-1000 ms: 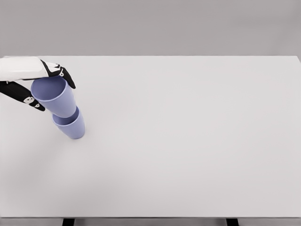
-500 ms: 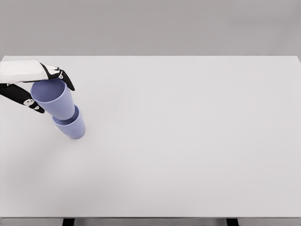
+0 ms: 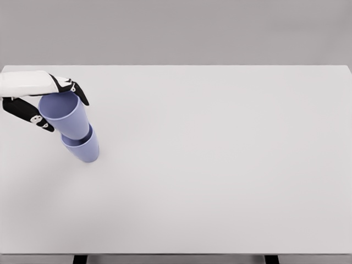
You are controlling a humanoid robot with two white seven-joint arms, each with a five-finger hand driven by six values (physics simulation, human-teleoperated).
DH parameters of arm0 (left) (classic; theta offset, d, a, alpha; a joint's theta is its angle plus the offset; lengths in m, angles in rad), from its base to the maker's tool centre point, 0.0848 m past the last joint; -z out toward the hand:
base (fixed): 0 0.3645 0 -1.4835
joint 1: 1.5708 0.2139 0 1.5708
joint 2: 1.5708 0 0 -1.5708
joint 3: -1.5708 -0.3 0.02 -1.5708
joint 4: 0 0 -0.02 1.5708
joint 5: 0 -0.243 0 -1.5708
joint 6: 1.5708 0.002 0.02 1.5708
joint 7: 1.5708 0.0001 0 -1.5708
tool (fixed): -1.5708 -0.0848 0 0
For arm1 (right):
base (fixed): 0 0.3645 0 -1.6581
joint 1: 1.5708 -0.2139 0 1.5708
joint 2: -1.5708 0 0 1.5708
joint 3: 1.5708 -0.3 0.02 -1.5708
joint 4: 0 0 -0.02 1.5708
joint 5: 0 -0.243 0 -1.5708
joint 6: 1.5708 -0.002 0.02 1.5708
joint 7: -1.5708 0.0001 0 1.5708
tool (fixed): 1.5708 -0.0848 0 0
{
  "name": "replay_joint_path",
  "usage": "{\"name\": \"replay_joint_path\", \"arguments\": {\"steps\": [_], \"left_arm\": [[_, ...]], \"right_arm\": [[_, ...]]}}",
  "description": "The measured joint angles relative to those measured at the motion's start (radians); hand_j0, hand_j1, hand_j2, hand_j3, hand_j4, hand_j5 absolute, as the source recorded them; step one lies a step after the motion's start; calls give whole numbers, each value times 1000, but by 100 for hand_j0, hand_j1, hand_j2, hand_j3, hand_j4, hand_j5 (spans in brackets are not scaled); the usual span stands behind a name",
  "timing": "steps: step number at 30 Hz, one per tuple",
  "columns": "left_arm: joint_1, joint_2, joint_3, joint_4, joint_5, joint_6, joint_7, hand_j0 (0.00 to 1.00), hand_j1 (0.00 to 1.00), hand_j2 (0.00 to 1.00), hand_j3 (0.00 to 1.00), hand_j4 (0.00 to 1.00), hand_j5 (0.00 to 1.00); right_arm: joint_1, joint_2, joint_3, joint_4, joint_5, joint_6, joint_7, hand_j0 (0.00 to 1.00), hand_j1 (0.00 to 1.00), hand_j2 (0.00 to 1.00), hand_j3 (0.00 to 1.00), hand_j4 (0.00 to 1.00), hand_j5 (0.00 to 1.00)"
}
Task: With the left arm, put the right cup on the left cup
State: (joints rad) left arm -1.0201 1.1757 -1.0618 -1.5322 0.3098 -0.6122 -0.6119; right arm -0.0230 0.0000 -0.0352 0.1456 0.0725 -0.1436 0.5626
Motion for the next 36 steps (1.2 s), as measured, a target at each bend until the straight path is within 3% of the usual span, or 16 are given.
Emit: {"name": "replay_joint_path", "arguments": {"steps": [36], "left_arm": [[26,-10,-5,21,-5,0,0,51,51,51,51,51,51]], "right_arm": [[0,0,0,0,0,0,0,100,100,100,100,100,100]]}}
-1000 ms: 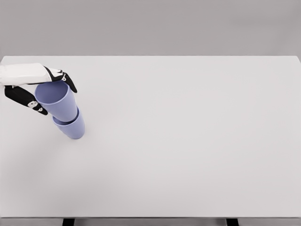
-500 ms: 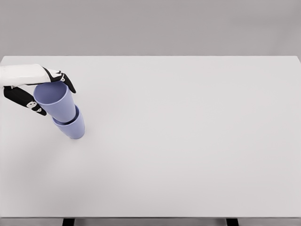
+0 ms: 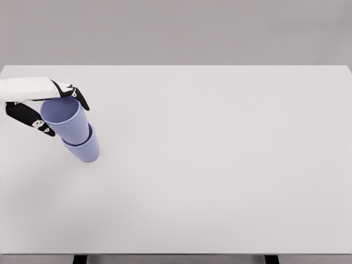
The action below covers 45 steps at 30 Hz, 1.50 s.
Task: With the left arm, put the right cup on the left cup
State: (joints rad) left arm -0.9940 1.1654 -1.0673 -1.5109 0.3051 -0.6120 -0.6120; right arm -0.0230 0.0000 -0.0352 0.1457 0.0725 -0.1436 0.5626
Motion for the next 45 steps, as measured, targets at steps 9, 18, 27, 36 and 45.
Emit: {"name": "replay_joint_path", "arguments": {"steps": [9,18,27,36,45], "left_arm": [[0,-12,1,1,1,0,0,51,51,51,51,51,51],[0,-15,2,19,0,0,0,51,51,51,51,51,51],[0,-39,1,58,-7,0,0,51,51,51,51,51,51],[17,-38,0,64,-10,0,0,51,51,51,51,51,51],[17,-37,8,64,-12,-1,1,100,100,100,100,100,100]], "right_arm": [[0,0,0,0,0,0,0,100,100,100,100,100,100],[0,0,0,0,0,0,0,100,100,100,100,100,100],[0,0,0,0,0,0,0,100,100,100,100,100,100],[0,0,0,0,0,0,0,100,100,100,100,100,100],[0,0,0,0,0,0,0,100,100,100,100,100,100]]}}
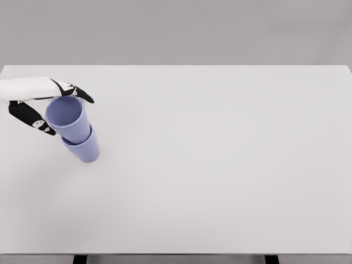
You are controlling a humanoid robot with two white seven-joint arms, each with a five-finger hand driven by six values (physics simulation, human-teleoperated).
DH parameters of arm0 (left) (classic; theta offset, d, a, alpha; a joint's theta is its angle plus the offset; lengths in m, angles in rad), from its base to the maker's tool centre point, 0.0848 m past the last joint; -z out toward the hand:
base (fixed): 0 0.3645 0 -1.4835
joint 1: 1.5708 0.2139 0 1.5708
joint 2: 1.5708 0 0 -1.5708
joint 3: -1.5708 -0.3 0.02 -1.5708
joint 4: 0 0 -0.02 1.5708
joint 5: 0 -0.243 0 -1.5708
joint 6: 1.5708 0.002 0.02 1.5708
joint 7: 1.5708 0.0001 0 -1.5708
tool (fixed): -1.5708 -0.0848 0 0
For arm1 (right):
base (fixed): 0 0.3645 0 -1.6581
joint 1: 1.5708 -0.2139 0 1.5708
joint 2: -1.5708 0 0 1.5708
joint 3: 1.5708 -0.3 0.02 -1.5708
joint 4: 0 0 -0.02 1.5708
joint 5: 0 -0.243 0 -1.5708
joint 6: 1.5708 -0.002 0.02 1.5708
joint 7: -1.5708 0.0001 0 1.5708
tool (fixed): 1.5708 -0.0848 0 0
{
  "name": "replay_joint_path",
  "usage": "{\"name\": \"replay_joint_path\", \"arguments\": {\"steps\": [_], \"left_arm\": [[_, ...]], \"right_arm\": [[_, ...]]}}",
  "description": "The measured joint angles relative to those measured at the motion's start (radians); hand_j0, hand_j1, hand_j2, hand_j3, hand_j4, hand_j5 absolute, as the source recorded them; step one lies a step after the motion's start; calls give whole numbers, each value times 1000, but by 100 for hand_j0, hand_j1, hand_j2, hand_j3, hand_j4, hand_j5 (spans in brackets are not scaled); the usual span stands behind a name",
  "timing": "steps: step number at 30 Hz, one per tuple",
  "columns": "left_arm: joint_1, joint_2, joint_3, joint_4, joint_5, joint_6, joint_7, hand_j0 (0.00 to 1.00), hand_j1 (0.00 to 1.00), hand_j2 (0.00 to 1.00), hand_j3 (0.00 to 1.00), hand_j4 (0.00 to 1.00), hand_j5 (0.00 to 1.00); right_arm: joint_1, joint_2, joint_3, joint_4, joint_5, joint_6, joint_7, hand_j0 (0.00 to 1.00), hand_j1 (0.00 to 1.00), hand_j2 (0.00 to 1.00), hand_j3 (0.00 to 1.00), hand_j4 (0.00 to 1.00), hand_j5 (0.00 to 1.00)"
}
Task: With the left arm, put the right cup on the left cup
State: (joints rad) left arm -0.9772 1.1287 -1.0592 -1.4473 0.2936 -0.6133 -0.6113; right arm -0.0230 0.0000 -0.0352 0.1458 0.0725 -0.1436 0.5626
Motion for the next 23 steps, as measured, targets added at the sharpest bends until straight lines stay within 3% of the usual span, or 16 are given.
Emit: {"name": "replay_joint_path", "arguments": {"steps": [11,17,19,23], "left_arm": [[-9,13,9,-17,5,0,0,100,100,100,100,100,100],[-20,159,81,-242,130,0,0,100,100,100,100,100,100],[-49,150,98,-279,165,0,0,100,100,100,100,100,100],[-46,40,106,-307,197,0,0,100,100,100,100,100,100]], "right_arm": [[0,0,0,0,0,0,0,100,100,100,100,100,100],[0,0,0,0,0,0,0,100,100,100,100,100,100],[0,0,0,0,0,0,0,100,100,100,100,100,100],[0,0,0,0,0,0,0,100,100,100,100,100,100]]}}
